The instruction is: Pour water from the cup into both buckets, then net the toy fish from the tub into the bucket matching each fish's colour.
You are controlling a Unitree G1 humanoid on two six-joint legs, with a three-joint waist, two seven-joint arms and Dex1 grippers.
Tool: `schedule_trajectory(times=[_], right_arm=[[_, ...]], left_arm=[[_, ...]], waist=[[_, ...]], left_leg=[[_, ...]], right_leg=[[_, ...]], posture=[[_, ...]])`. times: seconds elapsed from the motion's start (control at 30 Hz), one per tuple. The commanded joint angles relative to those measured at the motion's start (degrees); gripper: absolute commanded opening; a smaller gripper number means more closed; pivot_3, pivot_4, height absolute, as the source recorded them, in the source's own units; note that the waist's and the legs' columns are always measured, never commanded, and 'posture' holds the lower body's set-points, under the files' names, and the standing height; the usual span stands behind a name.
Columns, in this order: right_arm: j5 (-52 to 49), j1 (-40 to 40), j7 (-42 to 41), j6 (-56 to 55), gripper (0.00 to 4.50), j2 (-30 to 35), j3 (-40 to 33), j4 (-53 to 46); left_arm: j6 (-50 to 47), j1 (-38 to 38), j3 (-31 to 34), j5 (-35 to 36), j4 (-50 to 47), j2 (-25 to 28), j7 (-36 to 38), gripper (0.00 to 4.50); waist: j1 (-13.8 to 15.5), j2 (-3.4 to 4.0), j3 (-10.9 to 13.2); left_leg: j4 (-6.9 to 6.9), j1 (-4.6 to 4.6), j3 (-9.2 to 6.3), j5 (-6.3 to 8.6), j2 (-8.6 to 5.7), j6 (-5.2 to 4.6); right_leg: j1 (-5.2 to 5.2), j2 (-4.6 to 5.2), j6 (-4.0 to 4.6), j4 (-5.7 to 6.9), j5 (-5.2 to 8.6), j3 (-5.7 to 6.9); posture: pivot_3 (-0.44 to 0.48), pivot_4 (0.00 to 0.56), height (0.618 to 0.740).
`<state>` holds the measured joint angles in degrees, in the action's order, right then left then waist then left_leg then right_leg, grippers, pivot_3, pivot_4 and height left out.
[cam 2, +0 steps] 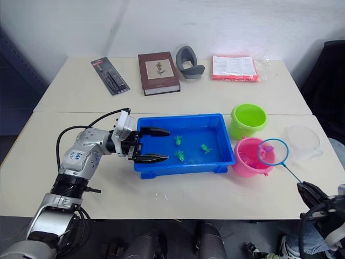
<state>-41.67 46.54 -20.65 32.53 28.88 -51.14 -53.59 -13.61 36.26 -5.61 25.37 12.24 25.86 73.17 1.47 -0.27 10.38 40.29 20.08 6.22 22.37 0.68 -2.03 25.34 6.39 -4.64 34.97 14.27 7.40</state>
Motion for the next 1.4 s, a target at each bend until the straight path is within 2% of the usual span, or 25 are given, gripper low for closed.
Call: schedule_trajectory(times=[0.03,0.13,0.27,0.43,0.57,0.73,0.87,1.07,1.4], right_arm=[[17.1,0.25,-1.99,-13.29,0.0,-0.84,5.52,1.47],[32.75,-0.58,-1.55,-27.12,0.0,-0.51,9.66,6.09],[42.99,-1.16,-1.56,-35.77,0.0,-0.36,12.78,10.54],[62.39,-1.28,2.76,-51.09,0.0,3.6,11.0,16.15],[69.51,-1.16,6.8,-57.65,0.0,3.08,10.06,19.84],[74.06,-2.5,11.07,-61.73,0.0,1.35,9.61,20.81],[72.74,-3.53,10.36,-60.95,0.0,1.33,8.55,21.59],[71.58,-3.76,8.32,-63.07,0.0,3.56,8.18,21.12],[69.59,-2.04,6.3,-62.01,0.0,0.05,8.68,18.86]], left_arm=[[1.03,1.16,0.53,-0.3,0.09,-0.2,0.28,4.44],[1.39,1.25,0.73,-0.48,0.36,-0.36,-0.01,4.44],[1.69,1.3,0.83,-0.72,0.58,-0.52,-0.23,4.44],[2.03,0.44,1.24,-0.78,0.05,-0.47,-1.09,4.44],[2.66,-0.01,1.39,-0.88,0.0,-0.52,-1.94,4.44],[3.22,-0.63,1.26,-0.83,-0.33,-0.46,-2.29,4.44],[3.39,-0.75,1.19,-0.77,-0.57,-0.54,-2.62,4.44],[3.5,-0.5,1.03,-0.74,-0.54,-0.72,-2.59,4.44],[3.73,-0.44,0.93,-0.94,-0.72,-1.05,-2.82,4.44]], waist=[[-0.08,0.01,-0.01],[-0.13,0.02,-0.02],[-0.09,0.03,-0.02],[-0.15,0.03,-0.02],[-0.12,0.03,-0.02],[-0.2,0.03,-0.02],[-0.22,0.03,-0.02],[-0.27,0.03,-0.02],[-0.26,0.04,-0.02]], left_leg=[[0.0,-0.01,0.01,0.0,0.0,0.0],[0.0,-0.03,0.03,0.0,0.01,0.0],[-0.01,-0.08,0.08,-0.01,0.01,0.02],[-0.01,-0.14,0.14,-0.01,0.02,0.02],[-0.02,-0.19,0.16,-0.02,0.05,0.04],[-0.05,-0.35,0.18,-0.02,0.06,0.04],[-0.18,-0.89,0.13,0.0,0.11,0.08],[-0.19,-0.92,0.13,0.01,0.13,0.09],[-0.18,-0.91,0.12,0.02,0.13,0.08]], right_leg=[[0.0,-0.01,0.0,0.0,0.0,0.01],[0.01,-0.04,0.0,0.01,0.0,0.04],[0.0,-0.06,0.0,0.03,0.0,0.13],[-0.01,-0.06,0.0,0.04,0.0,0.14],[-0.02,-0.07,0.0,0.05,0.01,0.04],[-0.17,-0.09,0.01,0.02,0.01,-0.03],[-0.78,-0.11,0.04,-0.26,0.04,-0.28],[-0.8,-0.1,0.05,-0.22,0.05,-0.32],[-0.79,-0.1,0.05,-0.19,0.05,-0.31]], posture=[[0.0,0.15,0.74],[0.0,0.15,0.74],[0.0,0.15,0.74],[0.0,0.15,0.74],[0.0,0.15,0.74],[0.0,0.15,0.74],[0.0,0.15,0.74],[0.0,0.15,0.74],[0.0,0.15,0.74]])
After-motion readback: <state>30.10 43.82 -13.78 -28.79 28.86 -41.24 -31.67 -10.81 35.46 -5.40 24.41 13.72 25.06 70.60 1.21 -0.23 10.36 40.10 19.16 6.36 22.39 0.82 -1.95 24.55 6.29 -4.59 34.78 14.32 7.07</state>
